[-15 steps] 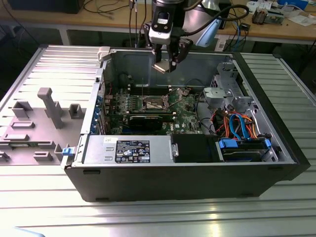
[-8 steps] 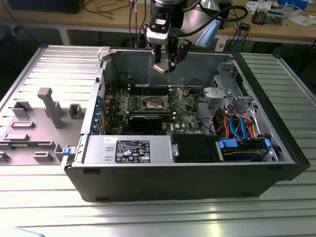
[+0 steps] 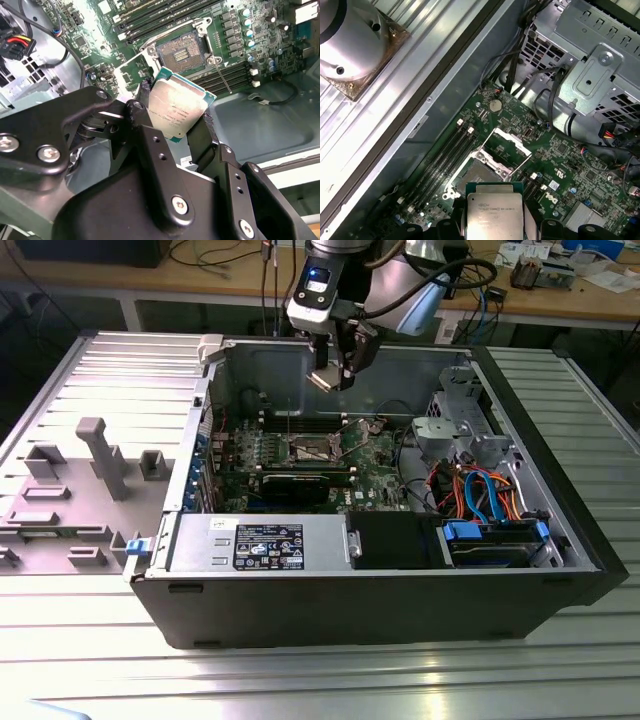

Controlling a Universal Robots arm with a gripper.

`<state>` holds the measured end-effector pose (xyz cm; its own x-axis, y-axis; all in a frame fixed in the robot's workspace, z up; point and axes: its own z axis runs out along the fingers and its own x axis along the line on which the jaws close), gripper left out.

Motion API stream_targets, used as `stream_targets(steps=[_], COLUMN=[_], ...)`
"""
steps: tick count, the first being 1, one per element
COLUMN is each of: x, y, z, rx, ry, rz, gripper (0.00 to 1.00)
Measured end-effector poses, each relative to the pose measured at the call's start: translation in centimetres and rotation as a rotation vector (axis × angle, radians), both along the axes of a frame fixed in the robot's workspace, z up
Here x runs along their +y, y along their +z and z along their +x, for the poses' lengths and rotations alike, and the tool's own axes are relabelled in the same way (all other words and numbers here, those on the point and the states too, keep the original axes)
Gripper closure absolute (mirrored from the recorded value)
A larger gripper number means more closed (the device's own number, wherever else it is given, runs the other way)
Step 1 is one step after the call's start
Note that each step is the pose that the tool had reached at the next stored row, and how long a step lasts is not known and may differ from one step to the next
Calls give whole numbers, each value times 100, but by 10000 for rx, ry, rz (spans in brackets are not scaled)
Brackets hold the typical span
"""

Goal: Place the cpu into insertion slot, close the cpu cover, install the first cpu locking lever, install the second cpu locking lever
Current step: 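Place the cpu into insertion slot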

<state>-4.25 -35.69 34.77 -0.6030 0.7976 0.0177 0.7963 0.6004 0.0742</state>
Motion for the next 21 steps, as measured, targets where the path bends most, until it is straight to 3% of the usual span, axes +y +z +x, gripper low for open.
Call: stream_targets(steps=[13, 21], x=[0, 0], y=[-1, -11], z=[0, 0], rx=[0, -1], ry=[-70, -923], rz=[1, 2], gripper=[45, 45])
